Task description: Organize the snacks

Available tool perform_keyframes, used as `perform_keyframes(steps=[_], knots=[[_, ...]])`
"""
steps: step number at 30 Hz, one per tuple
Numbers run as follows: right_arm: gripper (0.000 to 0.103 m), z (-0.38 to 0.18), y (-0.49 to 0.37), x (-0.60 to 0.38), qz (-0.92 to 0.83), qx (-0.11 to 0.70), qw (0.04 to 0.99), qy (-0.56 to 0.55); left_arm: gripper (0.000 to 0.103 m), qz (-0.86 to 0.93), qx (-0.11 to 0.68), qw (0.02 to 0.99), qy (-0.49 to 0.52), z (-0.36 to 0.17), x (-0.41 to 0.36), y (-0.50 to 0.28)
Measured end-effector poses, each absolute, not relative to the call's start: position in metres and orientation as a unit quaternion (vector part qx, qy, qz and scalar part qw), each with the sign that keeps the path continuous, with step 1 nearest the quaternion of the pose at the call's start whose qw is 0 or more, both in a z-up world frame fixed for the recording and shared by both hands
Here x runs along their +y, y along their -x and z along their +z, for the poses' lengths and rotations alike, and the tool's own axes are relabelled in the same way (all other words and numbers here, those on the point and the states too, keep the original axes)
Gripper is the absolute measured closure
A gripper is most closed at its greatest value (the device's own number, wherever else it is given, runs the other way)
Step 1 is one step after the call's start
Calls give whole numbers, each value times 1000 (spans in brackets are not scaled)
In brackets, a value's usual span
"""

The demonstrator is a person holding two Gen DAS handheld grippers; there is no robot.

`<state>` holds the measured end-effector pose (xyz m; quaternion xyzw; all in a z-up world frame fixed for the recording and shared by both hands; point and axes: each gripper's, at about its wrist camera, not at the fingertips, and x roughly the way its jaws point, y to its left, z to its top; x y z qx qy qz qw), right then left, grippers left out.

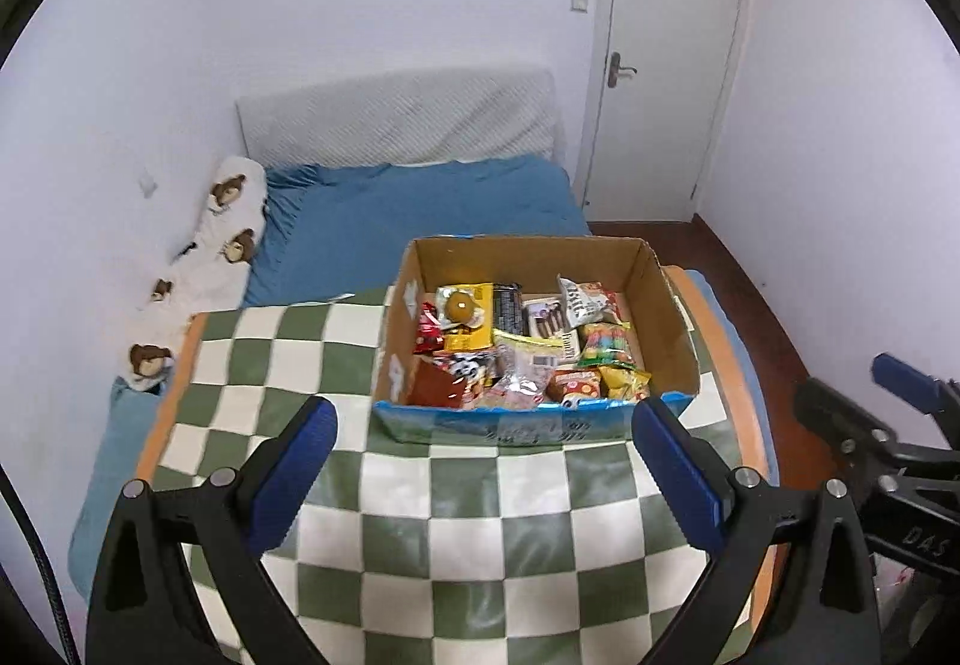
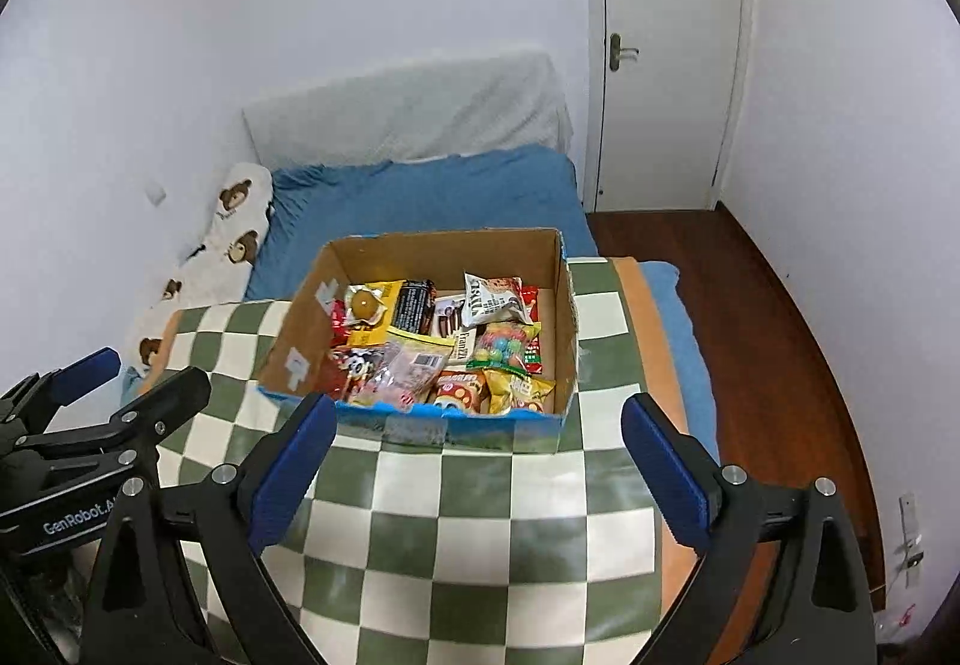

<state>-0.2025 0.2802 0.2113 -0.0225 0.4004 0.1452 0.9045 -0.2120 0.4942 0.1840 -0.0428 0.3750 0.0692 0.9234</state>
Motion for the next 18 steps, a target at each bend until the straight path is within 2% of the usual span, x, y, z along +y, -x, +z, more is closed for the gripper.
perform_keyframes(steps=[9, 18], knots=[[4, 255, 274, 268, 143, 347, 926, 41, 2, 88, 337, 936, 53, 215, 493, 265], [4, 271, 297, 263, 141, 334, 931, 42, 2, 89, 338, 936, 41, 218, 487, 285]])
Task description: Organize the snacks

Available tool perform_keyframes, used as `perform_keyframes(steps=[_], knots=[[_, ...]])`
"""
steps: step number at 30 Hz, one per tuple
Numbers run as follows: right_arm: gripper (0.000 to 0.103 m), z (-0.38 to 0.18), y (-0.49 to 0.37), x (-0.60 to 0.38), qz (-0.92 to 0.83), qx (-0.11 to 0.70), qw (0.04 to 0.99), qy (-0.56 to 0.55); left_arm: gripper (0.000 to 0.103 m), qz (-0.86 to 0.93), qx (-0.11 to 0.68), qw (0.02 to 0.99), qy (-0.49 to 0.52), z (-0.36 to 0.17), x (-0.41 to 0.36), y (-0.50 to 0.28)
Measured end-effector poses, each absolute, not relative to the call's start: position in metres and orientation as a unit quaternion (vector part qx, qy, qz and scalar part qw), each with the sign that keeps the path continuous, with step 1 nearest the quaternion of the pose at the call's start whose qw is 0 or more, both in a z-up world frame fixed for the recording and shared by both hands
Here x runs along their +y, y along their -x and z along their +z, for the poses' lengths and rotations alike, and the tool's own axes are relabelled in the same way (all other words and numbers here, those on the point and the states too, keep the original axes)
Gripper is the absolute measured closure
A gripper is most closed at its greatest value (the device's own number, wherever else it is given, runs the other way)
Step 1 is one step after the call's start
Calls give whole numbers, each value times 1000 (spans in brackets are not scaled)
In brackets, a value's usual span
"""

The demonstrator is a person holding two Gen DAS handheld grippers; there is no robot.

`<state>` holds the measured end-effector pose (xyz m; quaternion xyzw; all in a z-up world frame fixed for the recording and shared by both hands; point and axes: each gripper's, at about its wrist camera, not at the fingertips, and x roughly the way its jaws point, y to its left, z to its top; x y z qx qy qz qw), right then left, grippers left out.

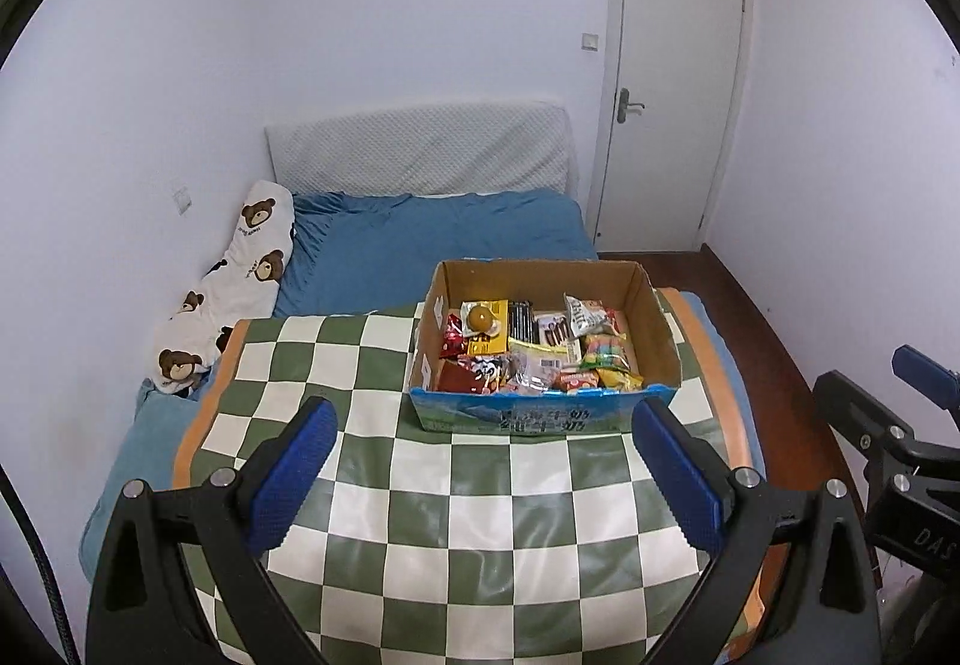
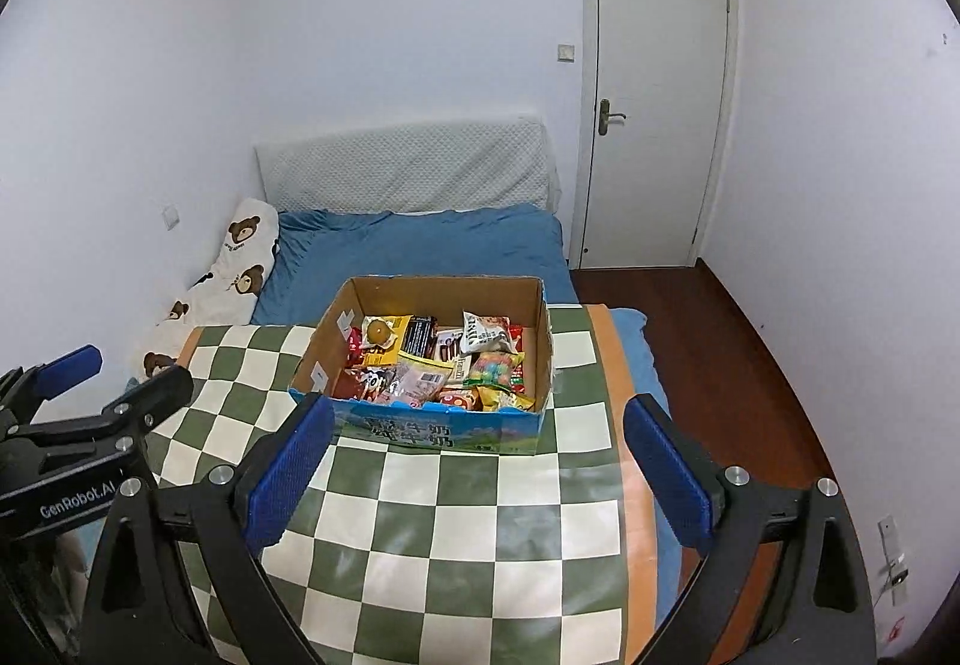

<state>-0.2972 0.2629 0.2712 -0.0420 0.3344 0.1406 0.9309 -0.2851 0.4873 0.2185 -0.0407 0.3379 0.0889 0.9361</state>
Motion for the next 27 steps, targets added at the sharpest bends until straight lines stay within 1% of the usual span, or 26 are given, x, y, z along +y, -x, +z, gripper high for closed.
perform_keyframes(steps=[7, 9, 11, 21, 27], knots=[[4, 269, 299, 265, 142, 340, 929, 43, 2, 88, 339, 936, 40, 216, 486, 285], [1, 267, 298, 266, 141, 341, 928, 43, 2, 89, 340, 936, 39, 213, 486, 281], [1, 264, 295, 268, 137, 340, 929, 45, 0, 86, 339, 936, 37, 210, 485, 276], [1, 239, 267, 277, 115, 354, 927, 47, 0, 96, 362, 926, 33, 184, 489, 235], [1, 224, 241, 282, 96, 363, 925, 50, 0, 105, 360, 927, 32, 178, 496, 211]])
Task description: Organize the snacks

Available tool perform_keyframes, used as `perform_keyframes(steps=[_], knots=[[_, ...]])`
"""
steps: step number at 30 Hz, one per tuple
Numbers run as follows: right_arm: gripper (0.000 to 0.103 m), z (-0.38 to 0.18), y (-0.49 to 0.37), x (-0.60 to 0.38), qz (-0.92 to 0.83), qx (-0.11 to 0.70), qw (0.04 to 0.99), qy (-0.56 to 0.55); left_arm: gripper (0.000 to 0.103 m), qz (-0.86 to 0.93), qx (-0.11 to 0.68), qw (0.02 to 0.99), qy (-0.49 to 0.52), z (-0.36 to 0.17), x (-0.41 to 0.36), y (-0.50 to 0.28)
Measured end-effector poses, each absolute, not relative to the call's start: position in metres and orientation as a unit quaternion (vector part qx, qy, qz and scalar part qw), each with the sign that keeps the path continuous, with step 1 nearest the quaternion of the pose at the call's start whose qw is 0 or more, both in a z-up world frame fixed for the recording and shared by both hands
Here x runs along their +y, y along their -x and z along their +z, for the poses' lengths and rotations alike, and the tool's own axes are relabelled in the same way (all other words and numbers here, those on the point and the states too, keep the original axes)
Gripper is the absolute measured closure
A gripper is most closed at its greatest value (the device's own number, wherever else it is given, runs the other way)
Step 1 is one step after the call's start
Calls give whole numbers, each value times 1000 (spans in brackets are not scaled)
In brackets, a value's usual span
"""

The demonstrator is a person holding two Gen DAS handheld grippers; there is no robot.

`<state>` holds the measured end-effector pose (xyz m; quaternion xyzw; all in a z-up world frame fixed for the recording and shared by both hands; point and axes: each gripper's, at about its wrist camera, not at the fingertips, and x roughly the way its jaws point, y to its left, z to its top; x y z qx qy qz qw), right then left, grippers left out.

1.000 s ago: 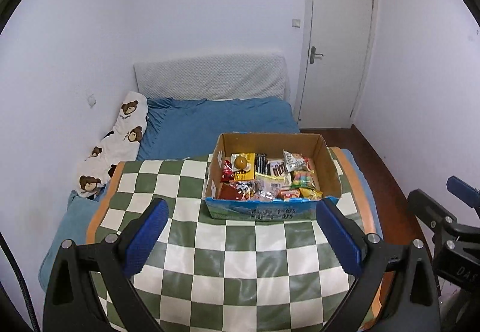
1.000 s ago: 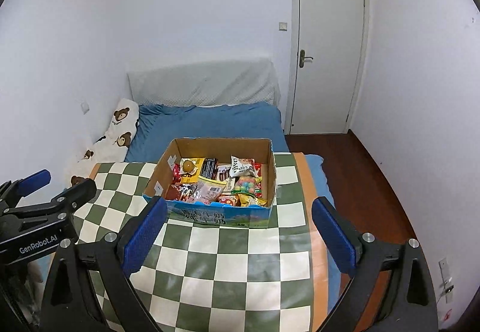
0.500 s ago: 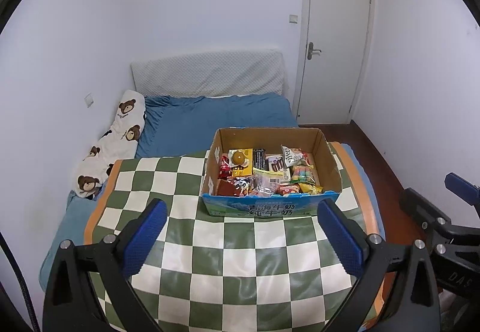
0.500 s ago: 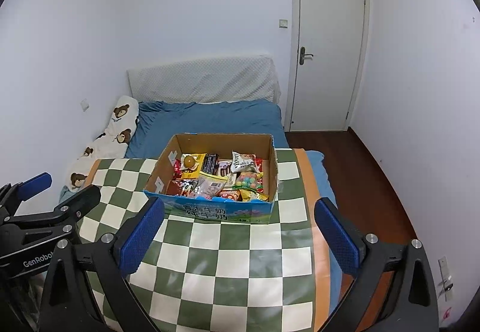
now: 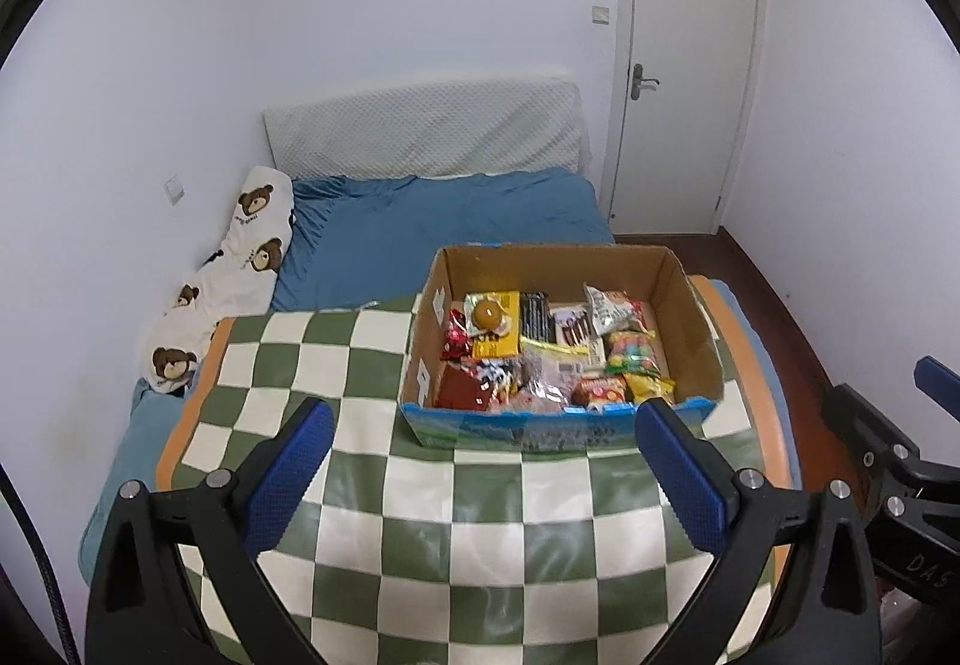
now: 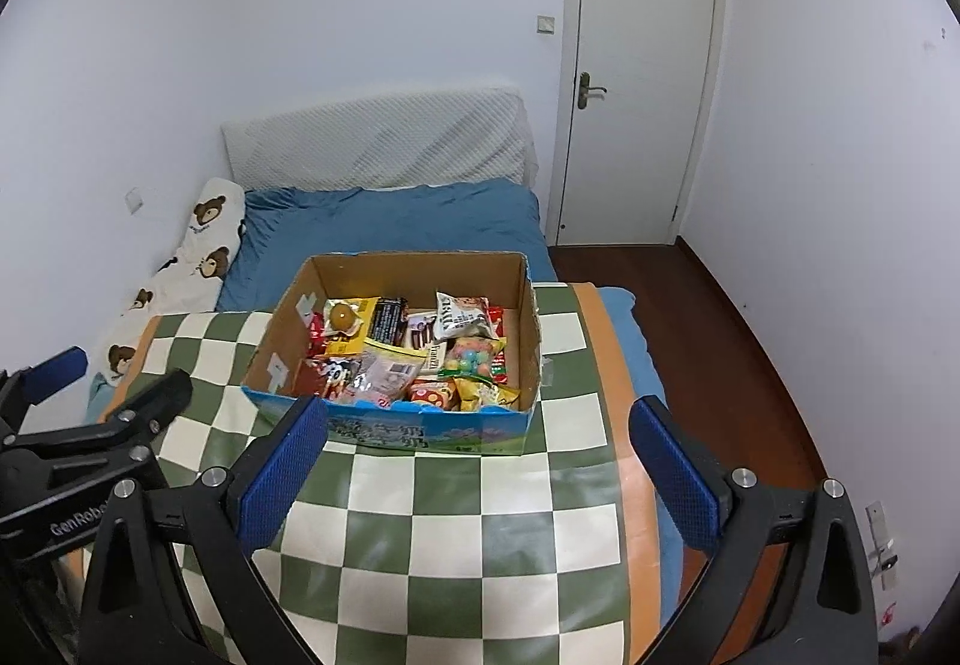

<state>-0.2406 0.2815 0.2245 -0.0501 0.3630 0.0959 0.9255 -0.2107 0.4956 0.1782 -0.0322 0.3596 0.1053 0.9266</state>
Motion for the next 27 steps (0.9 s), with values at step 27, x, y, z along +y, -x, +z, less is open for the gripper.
perform_keyframes(steps=[27], knots=[[1, 199, 190, 288, 55, 378, 923, 45, 0, 106, 372, 922, 24, 163, 496, 170]])
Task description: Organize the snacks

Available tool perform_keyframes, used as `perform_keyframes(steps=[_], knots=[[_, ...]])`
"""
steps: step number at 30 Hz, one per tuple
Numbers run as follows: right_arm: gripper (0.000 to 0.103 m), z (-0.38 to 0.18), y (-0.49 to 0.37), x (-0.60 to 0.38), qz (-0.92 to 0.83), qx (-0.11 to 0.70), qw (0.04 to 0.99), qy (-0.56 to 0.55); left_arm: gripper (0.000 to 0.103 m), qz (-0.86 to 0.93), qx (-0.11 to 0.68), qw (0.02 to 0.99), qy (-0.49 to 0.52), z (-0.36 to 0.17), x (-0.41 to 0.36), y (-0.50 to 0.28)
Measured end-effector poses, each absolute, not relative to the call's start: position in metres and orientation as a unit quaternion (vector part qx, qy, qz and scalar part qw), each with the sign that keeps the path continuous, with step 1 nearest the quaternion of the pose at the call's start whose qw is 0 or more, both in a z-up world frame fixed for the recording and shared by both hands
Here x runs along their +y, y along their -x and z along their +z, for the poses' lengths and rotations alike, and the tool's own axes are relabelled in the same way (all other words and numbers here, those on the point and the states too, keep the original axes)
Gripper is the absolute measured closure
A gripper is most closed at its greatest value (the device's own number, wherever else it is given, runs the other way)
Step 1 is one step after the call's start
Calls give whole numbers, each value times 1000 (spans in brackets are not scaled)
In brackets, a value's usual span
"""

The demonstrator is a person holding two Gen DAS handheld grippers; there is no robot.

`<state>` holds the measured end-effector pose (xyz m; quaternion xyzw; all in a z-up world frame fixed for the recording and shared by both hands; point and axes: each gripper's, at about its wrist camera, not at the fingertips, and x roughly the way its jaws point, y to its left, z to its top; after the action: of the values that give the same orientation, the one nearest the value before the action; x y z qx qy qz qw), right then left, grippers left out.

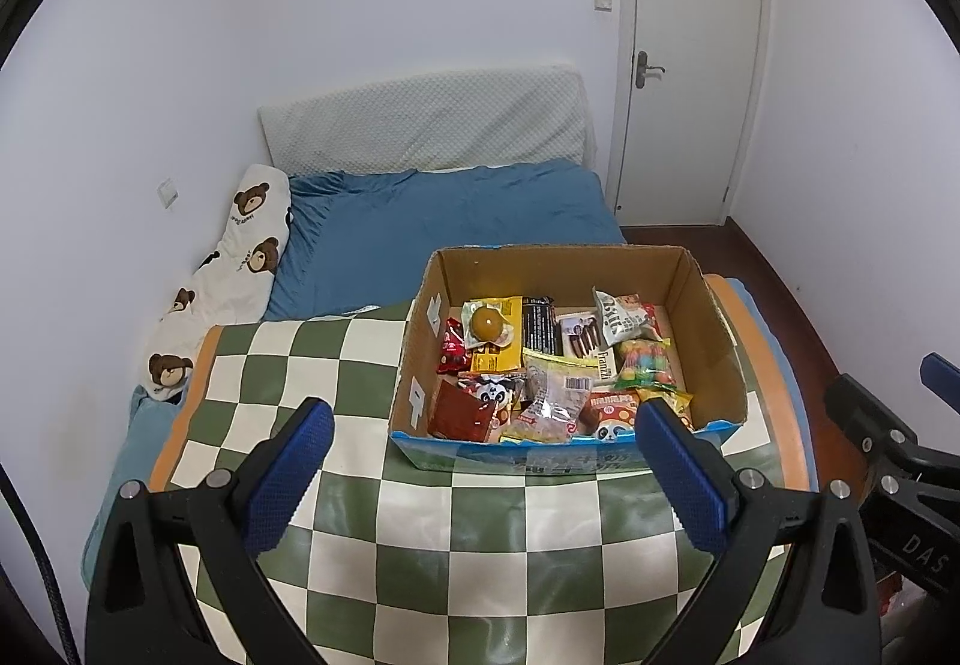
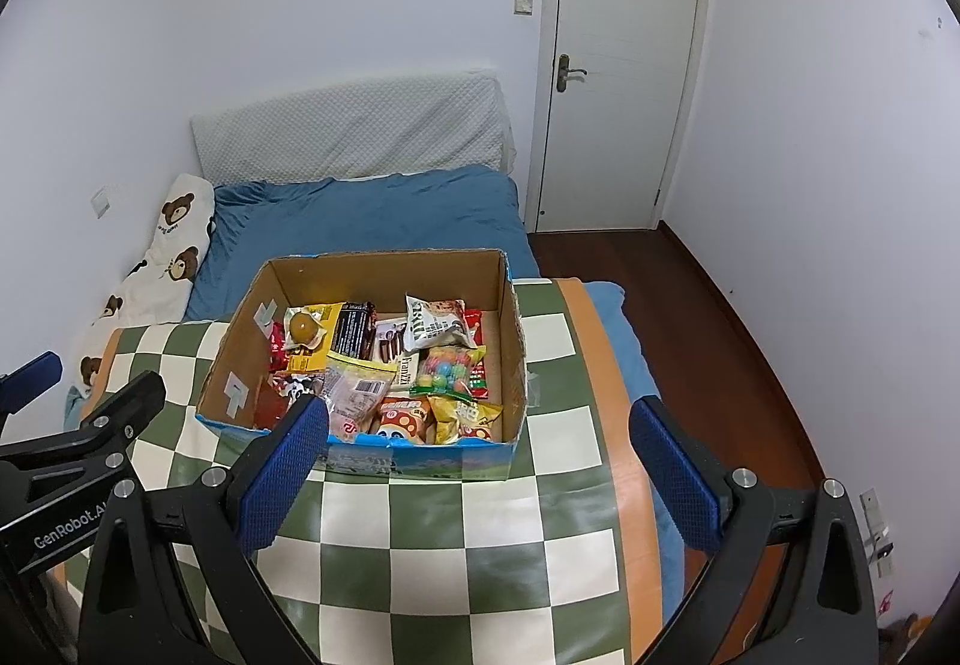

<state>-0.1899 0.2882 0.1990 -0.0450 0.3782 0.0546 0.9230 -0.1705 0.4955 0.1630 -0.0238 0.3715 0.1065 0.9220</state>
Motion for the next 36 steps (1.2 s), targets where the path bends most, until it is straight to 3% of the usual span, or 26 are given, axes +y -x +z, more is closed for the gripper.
perform_keyframes(steps=[36], knots=[[1, 195, 193, 287, 54, 388, 919, 38, 0, 110, 376, 920, 29, 157, 497, 179]])
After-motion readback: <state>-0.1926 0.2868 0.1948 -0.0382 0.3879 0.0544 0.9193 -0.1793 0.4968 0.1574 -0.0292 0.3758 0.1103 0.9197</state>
